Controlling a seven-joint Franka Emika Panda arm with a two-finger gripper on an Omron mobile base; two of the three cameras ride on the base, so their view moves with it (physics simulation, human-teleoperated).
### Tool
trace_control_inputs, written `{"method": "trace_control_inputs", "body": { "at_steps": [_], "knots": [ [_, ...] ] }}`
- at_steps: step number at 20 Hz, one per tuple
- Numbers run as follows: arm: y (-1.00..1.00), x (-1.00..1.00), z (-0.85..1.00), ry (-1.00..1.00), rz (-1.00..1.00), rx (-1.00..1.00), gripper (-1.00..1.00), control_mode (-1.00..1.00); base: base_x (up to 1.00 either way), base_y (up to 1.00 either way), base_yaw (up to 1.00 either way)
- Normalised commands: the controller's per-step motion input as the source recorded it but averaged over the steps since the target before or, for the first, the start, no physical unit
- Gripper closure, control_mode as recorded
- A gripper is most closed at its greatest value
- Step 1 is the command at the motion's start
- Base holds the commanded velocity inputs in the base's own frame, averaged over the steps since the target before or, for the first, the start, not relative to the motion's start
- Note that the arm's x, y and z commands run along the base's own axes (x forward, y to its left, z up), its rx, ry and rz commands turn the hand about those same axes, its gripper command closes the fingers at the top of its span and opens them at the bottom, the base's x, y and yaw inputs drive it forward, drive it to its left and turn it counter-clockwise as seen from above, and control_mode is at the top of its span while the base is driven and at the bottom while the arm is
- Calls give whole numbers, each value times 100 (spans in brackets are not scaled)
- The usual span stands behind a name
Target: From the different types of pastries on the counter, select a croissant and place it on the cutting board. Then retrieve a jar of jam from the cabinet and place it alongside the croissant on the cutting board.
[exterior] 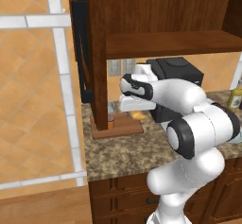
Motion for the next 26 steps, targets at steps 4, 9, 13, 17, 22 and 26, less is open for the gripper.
{"method": "trace_control_inputs", "body": {
  "at_steps": [4,9,13,17,22,26],
  "knots": [
    [-5,75,-34,5,0,0,100,-100,0,0,0],
    [0,17,-12,0,0,1,100,-100,0,0,0],
    [0,23,-81,7,0,-4,100,-100,0,0,0],
    [0,20,-39,0,0,0,100,-100,0,0,0],
    [0,36,-2,-3,0,2,100,-100,0,0,0],
    [0,4,-8,-3,0,5,100,-100,0,0,0]
  ]
}}
